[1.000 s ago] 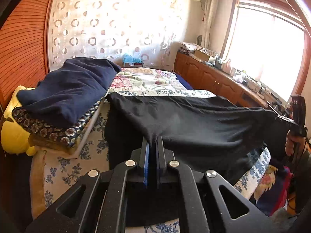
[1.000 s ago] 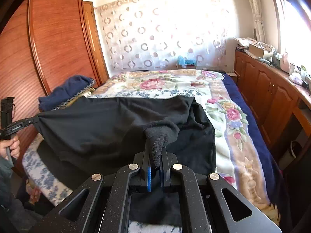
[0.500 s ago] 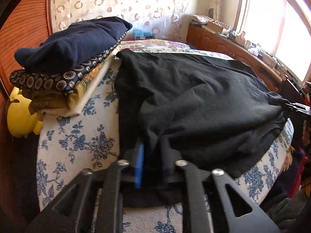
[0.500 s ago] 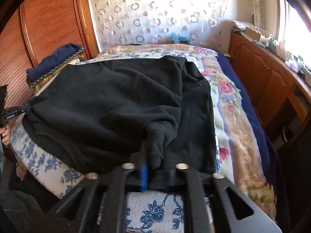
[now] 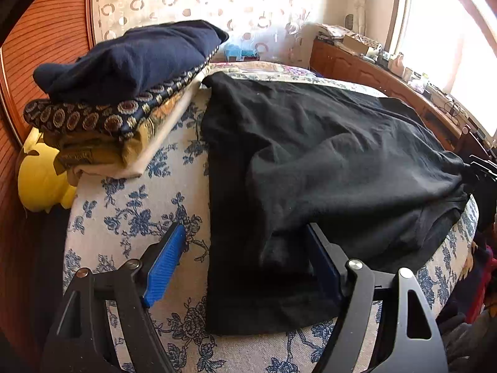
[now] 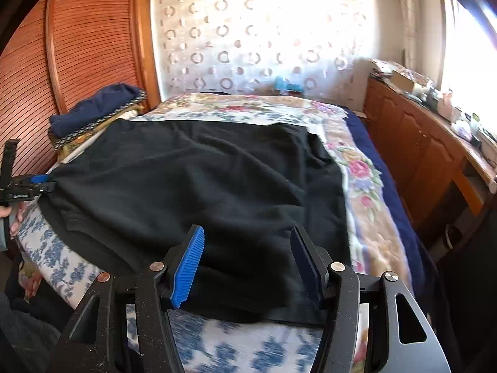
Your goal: Fold small clothes
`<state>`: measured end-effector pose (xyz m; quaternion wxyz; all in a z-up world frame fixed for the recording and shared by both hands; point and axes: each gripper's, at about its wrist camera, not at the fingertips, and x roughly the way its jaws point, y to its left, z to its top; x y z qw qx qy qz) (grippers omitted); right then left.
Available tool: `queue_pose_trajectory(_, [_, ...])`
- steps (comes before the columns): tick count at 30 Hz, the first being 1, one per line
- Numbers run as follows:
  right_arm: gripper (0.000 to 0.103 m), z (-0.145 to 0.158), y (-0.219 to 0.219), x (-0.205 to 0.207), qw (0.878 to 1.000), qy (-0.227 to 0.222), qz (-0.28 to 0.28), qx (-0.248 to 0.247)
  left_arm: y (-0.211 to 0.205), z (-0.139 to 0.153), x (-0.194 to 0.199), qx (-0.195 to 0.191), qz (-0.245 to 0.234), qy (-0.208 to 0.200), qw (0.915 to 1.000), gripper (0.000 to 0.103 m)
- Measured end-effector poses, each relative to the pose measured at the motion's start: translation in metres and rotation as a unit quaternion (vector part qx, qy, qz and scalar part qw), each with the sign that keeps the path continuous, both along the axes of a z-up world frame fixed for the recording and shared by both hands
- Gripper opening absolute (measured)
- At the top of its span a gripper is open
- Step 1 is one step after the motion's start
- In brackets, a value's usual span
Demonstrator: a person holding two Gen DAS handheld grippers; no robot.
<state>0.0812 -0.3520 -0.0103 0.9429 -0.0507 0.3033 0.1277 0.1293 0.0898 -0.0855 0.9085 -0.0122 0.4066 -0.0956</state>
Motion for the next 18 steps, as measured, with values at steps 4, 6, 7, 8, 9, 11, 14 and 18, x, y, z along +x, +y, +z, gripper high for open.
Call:
queue_pose_trajectory(4, [0.060,-0.012,0.023,0.011,1.000,0.003,0.021,-0.002,0.000,-0.004,0.001,0.000,-0.001,0.006,1.0000,0.078])
queue_pose_trajectory(6, [0.060,-0.018,0.036,0.016,0.999,0.005,0.034,-0.002,0.000,-0.004,0.001,0.000,0.000,0.006,1.0000,0.079])
queue_pose_trajectory(7, [0.060,-0.023,0.042,0.022,0.999,0.006,0.040,-0.002,0.000,-0.004,0.002,0.001,0.000,0.005,1.0000,0.079])
queue_pose_trajectory(8, [0.060,-0.026,0.048,0.025,0.999,0.007,0.046,-0.003,-0.001,-0.004,0.002,0.003,0.001,0.005,1.0000,0.079])
queue_pose_trajectory(9, [0.060,-0.029,0.055,0.028,0.999,0.009,0.054,-0.005,-0.001,-0.004,0.002,0.004,0.001,0.004,1.0000,0.079])
queue_pose_trajectory(11, [0.060,-0.035,0.067,0.037,0.998,0.012,0.065,-0.008,-0.002,-0.005,0.002,0.008,0.000,0.004,1.0000,0.079])
queue_pose_trajectory(14, [0.060,-0.043,0.087,0.048,0.996,0.018,0.082,-0.009,-0.002,-0.005,0.002,0.007,0.001,0.003,1.0000,0.079])
queue_pose_trajectory(18, [0.060,-0.046,0.106,0.064,0.994,0.024,0.102,-0.011,-0.001,-0.005,0.001,0.006,0.001,0.003,1.0000,0.079])
